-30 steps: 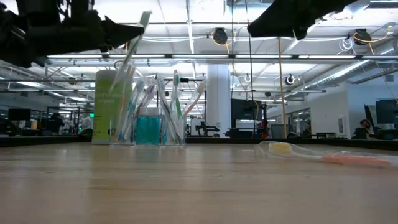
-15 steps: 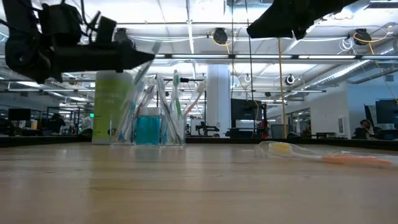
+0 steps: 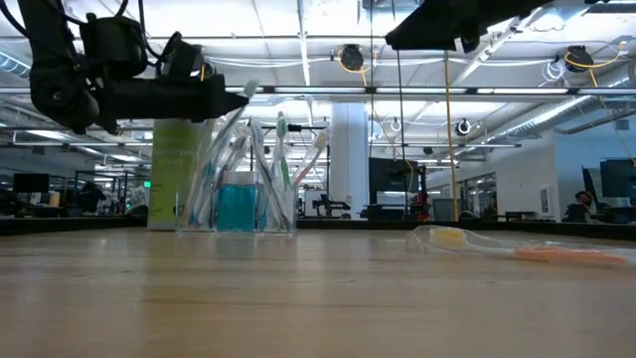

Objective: Pick & Place toothbrushing station
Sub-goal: Put the green toothbrush into the transparent organizer

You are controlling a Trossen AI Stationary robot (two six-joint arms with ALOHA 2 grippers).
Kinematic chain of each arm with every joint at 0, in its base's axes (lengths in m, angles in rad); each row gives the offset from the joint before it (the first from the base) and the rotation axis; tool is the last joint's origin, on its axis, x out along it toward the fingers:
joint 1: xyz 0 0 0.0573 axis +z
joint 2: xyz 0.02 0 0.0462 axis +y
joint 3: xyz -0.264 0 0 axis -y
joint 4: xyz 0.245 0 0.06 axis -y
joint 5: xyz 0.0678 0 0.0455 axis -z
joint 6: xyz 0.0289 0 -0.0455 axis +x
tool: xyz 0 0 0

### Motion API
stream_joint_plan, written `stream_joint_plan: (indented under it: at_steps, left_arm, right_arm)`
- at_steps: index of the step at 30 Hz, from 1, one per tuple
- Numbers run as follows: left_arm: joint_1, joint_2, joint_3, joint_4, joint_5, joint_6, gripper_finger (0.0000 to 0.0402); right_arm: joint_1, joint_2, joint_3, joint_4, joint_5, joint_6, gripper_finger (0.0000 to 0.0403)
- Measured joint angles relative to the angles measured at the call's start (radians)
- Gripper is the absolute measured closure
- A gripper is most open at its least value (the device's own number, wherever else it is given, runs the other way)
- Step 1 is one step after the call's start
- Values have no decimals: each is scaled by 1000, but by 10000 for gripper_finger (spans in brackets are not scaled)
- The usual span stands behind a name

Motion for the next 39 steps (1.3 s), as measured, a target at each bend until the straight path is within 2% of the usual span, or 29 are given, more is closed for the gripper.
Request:
stream_joint_plan:
  at_steps: [5, 11, 18, 22, 28, 32, 39]
  left_arm:
    - [-1, 0, 0, -5, 0, -9, 395]
    - [-29, 0, 0, -87, -12, -40, 397]
    - [-108, 0, 0, -134, -226, 1, 398]
    - [-178, 0, 0, -122, -338, 111, 392]
    - [-262, 0, 0, -138, -433, 178, 398]
    - [-285, 0, 0, -182, -496, 120, 389]
    - [-314, 0, -1, -276, -731, 9, 399]
  right_arm:
    - [-7, 0, 0, 3, 0, -10, 287]
    - [-8, 0, 0, 3, 0, -9, 287]
    - [-8, 0, 0, 3, 0, -9, 287]
    - [-8, 0, 0, 3, 0, -9, 287]
    - [-8, 0, 0, 3, 0, -9, 287]
    - [-8, 0, 0, 3, 0, -9, 287]
    - [-8, 0, 0, 3, 0, -9, 287]
